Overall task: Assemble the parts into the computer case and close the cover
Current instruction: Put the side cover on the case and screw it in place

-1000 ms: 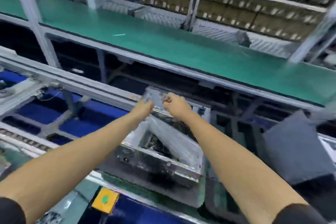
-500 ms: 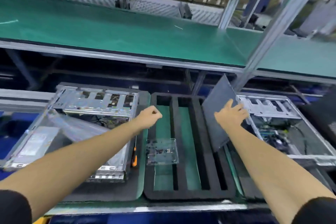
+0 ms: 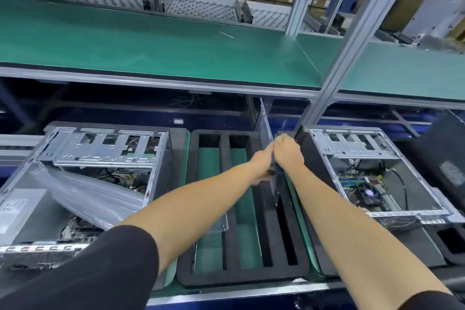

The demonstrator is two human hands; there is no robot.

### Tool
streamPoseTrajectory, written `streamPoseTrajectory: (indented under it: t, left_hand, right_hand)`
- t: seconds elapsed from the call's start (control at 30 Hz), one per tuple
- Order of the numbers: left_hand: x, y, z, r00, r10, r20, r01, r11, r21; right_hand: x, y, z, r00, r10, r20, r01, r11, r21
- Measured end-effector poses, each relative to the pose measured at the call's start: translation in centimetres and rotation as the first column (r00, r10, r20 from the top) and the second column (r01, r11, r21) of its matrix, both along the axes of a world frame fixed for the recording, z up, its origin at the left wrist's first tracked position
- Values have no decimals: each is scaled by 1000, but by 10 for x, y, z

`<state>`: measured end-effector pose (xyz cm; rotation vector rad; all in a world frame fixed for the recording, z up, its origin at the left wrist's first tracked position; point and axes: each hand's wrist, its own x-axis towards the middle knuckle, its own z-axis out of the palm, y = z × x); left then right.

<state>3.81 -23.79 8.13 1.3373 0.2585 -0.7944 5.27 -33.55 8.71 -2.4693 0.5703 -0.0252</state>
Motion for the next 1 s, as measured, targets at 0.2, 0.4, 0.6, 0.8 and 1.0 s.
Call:
streamPoseTrajectory:
  t: [0.2, 0.4, 0.6, 0.8, 1.0]
  left_hand:
    - [11, -28, 7, 969, -89, 230, -12, 915, 404]
    - [8, -25, 4, 975, 10, 220, -112, 884, 455]
    - [5, 1, 49, 871, -155, 467, -160, 808, 566]
    - [37, 100, 92, 879, 96, 467, -251, 926, 282]
    - [15, 283, 65, 860, 240, 450, -268, 963, -2]
  right_hand:
    - [2, -19, 9, 985, -167, 51, 125, 878, 462]
    - [-1, -5, 15, 986, -164, 38, 106, 782, 614]
    - [-17, -5, 7, 959, -282, 21, 210, 760, 614]
    - [-30, 13, 3, 938, -318, -136, 338, 755, 562]
    - [-38, 87, 5, 927, -305, -219, 373, 817, 439]
